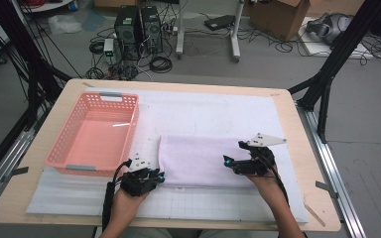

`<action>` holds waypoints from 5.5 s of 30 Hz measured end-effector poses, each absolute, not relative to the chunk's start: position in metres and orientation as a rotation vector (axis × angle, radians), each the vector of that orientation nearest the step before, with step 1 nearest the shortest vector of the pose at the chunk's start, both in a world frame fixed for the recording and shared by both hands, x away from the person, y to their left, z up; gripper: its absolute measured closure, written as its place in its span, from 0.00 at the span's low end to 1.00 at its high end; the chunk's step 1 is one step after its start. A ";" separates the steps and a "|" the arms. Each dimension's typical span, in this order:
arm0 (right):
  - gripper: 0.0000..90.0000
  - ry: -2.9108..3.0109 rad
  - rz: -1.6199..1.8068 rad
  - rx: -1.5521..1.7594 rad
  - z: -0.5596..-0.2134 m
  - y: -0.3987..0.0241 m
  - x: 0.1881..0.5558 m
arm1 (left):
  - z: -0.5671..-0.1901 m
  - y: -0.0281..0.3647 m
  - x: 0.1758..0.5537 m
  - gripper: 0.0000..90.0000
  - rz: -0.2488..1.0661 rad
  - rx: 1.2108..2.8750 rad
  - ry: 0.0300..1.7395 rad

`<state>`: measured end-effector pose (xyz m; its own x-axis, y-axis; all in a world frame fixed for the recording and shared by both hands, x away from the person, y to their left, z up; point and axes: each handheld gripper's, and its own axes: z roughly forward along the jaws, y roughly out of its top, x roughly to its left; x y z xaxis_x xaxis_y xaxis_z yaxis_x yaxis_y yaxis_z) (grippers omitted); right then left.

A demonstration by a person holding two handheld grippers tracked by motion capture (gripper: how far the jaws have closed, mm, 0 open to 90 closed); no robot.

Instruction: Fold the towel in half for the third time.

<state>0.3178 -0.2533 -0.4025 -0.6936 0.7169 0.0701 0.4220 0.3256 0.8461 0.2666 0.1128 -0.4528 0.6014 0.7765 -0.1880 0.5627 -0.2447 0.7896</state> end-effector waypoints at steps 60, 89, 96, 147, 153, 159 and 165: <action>0.93 2.690 1.088 0.733 -0.420 -0.043 0.405 | -0.431 0.127 0.272 0.93 0.141 1.817 1.159; 0.92 2.427 1.366 0.807 -0.373 -0.186 0.384 | -0.393 0.006 0.294 0.93 -0.033 1.806 0.931; 0.92 2.377 1.346 0.879 -0.384 -0.225 0.380 | -0.401 -0.032 0.301 0.93 -0.052 1.857 0.901; 0.60 2.154 1.063 1.196 -0.404 -0.325 0.295 | -0.415 0.081 0.301 0.26 0.370 1.730 0.725; 0.65 2.210 1.103 1.210 -0.409 -0.318 0.276 | -0.419 0.098 0.294 0.25 0.411 1.720 0.706; 0.61 2.200 1.224 1.292 -0.417 -0.320 0.269 | -0.426 0.102 0.289 0.25 0.427 1.733 0.758; 0.65 2.247 1.153 1.334 -0.430 -0.315 0.277 | -0.429 0.097 0.288 0.25 0.429 1.755 0.761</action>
<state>0.2767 -0.3149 -0.4303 -0.5321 0.8336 0.1480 0.6064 0.2532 0.7538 0.2878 0.0972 -0.4290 0.7261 0.6819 -0.0887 0.2768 -0.1717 0.9455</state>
